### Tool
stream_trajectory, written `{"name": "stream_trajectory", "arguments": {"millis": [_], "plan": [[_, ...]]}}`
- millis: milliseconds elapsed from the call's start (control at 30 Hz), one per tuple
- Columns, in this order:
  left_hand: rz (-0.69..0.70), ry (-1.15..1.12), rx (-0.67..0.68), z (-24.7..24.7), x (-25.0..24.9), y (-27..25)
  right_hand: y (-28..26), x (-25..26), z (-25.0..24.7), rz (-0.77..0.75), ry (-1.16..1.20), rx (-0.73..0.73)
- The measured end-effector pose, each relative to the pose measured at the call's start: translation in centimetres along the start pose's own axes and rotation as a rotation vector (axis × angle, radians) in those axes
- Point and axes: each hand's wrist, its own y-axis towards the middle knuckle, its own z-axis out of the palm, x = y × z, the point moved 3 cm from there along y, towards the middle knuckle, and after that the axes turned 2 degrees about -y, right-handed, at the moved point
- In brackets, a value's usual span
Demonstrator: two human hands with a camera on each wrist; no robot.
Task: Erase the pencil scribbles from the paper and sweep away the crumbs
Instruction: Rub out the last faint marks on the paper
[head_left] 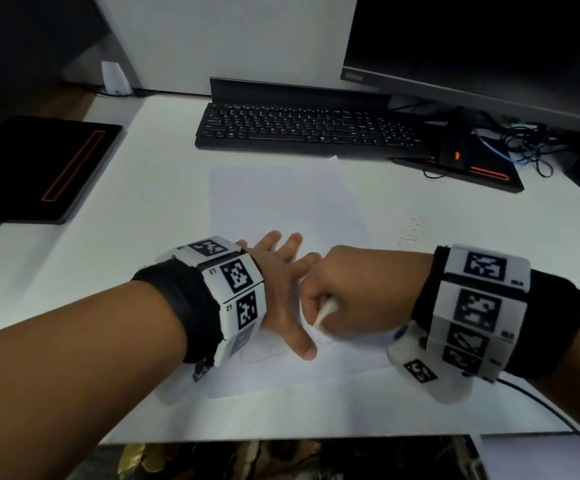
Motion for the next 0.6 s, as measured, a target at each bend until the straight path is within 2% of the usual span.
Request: {"name": "stream_trajectory", "arguments": {"millis": [167,300,433,600], "plan": [[-0.011,-0.012,-0.010,0.0,-0.1,-0.1,0.3,-2.0,-0.9,0.089,0.069,-0.071],[-0.005,0.002,-0.015,0.0,0.0,0.0,-0.2,-0.7,0.3,-0.025,0.070,0.002],[-0.007,-0.003,-0.008,0.1,0.1,0.0,-0.2,-3.0,-0.8,0.105,0.086,-0.083],[0.000,-0.004,-0.001,0.1,0.2,0.0,-0.1,-1.6,0.1,-0.004,0.072,0.027]]}}
